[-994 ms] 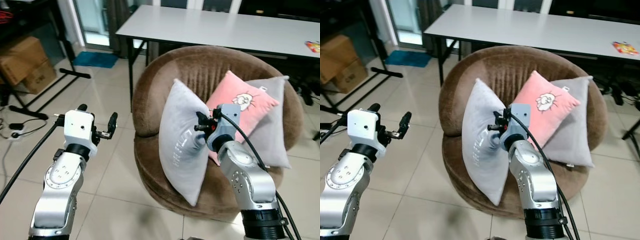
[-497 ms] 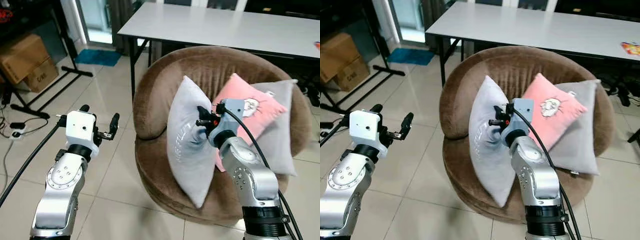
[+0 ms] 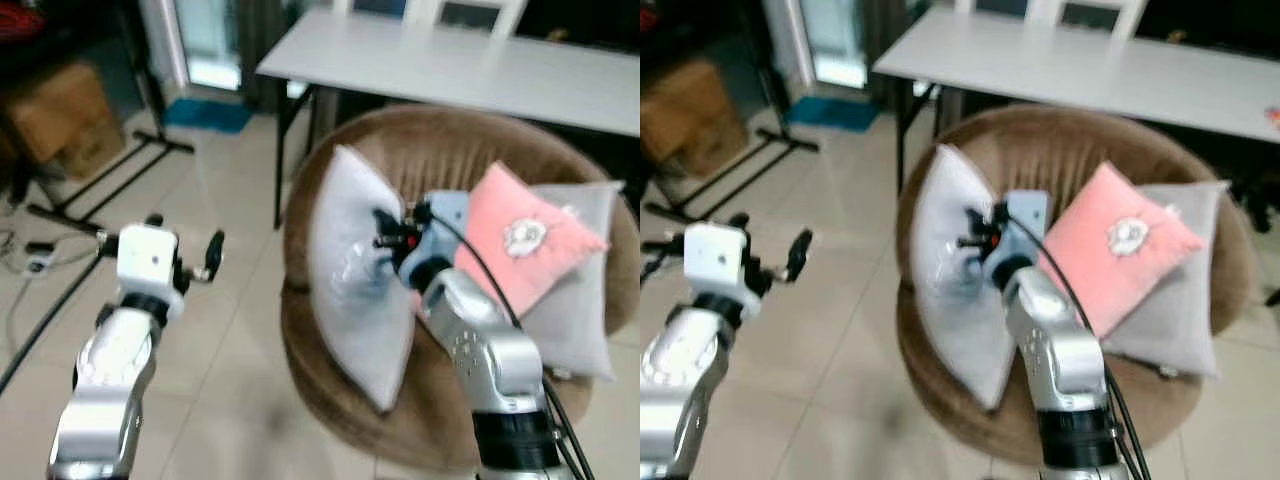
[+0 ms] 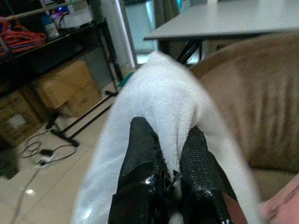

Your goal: Move the pillow to the sofa from floor

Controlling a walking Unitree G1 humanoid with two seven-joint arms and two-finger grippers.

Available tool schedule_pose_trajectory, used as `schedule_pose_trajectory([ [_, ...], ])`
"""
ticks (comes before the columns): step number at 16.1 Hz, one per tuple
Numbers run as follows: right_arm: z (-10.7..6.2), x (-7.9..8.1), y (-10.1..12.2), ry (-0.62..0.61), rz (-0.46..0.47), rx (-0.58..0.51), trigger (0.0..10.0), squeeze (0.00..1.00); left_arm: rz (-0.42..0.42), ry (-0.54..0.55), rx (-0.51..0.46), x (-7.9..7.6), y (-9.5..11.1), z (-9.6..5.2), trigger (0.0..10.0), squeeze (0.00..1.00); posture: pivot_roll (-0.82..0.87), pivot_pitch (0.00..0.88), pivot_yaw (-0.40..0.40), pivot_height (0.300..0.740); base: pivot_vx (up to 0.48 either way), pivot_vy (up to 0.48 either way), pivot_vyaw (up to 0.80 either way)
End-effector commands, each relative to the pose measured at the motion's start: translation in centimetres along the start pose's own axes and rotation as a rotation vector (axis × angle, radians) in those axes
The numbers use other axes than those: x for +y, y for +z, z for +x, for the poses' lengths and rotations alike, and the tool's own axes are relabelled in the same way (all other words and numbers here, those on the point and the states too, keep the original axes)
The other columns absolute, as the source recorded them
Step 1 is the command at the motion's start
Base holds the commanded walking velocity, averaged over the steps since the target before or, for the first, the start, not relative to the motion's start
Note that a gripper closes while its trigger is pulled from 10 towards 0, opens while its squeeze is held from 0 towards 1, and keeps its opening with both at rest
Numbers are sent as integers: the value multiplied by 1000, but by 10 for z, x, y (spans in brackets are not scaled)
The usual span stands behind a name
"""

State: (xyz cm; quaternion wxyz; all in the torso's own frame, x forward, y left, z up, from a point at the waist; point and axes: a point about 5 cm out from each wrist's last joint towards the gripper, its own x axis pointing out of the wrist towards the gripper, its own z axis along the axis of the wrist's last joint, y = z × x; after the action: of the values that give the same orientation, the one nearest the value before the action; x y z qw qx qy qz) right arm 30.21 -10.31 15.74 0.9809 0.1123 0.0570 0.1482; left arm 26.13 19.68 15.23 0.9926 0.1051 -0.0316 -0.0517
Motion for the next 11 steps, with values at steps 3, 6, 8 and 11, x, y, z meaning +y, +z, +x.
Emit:
schedule_pose_trajectory([
  [3,-2,-8,17,-27,-18,-70,10000,0,-2,-52,-19,-11,3,2,10000,0,-26,0,-8,740,341,0,0],
  [6,-2,-11,16,-47,-10,-63,10000,0,1,-62,-18,-12,3,2,10000,0,-21,0,-8,740,341,0,-169],
  [8,-2,-12,15,-54,2,-54,10000,0,5,-71,-16,-12,3,2,10000,0,-22,0,-5,740,341,0,0],
  [11,-2,-13,14,-61,4,-50,10000,0,6,-91,-12,-14,2,1,10000,0,-24,0,-2,740,341,0,-267],
])
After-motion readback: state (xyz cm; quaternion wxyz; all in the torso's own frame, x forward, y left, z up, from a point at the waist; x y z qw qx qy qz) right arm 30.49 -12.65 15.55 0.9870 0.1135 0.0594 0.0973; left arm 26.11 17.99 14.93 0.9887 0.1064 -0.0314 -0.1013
